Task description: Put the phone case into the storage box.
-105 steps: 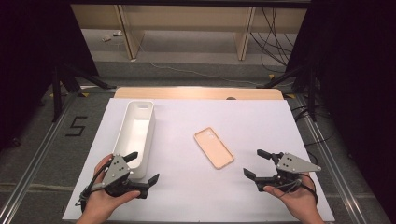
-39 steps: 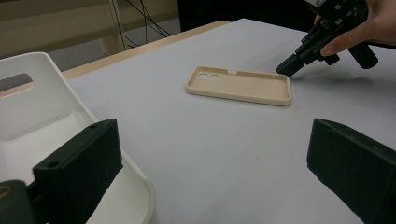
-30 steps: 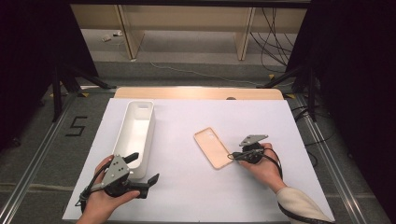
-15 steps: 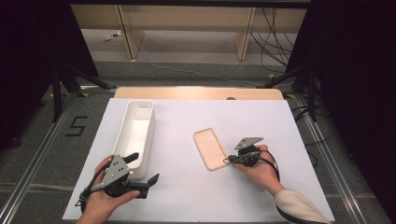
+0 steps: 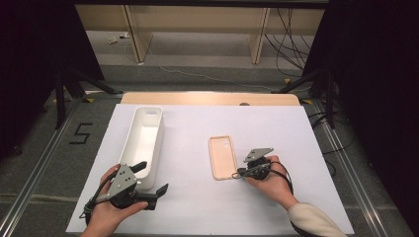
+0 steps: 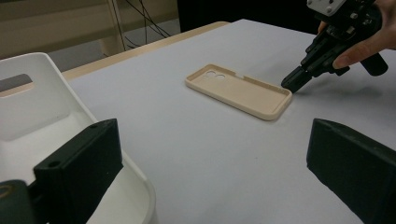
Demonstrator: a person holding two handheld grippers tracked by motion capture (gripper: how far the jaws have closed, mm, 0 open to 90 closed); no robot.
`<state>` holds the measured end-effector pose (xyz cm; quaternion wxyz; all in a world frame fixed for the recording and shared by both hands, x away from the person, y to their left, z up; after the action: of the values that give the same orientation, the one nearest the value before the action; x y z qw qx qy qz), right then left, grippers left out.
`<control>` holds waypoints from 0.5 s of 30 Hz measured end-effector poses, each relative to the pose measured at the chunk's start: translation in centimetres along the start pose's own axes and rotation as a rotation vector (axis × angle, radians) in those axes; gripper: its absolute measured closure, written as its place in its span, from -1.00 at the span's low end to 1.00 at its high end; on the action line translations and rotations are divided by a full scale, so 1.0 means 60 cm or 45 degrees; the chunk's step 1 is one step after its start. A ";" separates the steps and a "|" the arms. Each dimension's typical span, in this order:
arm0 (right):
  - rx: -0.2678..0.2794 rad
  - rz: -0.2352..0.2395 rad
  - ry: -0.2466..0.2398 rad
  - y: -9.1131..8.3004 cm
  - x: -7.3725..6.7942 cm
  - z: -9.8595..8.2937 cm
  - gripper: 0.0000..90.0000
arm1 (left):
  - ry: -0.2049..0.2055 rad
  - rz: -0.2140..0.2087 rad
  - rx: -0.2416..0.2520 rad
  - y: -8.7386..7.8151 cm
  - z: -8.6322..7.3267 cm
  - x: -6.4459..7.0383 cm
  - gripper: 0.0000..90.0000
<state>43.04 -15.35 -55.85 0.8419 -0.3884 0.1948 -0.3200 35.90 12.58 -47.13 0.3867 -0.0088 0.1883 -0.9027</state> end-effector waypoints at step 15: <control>0.001 0.015 -0.009 0.001 -0.005 0.000 1.00 | 0.000 -0.003 0.001 0.000 0.000 0.000 -0.93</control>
<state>42.88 -15.10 -55.87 0.8446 -0.3880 0.1942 -0.3138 35.89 12.56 -47.14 0.3857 -0.0088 0.1881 -0.9032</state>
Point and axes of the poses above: each handheld gripper's, and its own axes: y roughly forward along the jaws, z roughly out of its top, x roughly to its right, the point moved 10 cm from there along y, roughly forward along the jaws, and after that the axes turned 8 degrees about y, right-handed, at the moved point
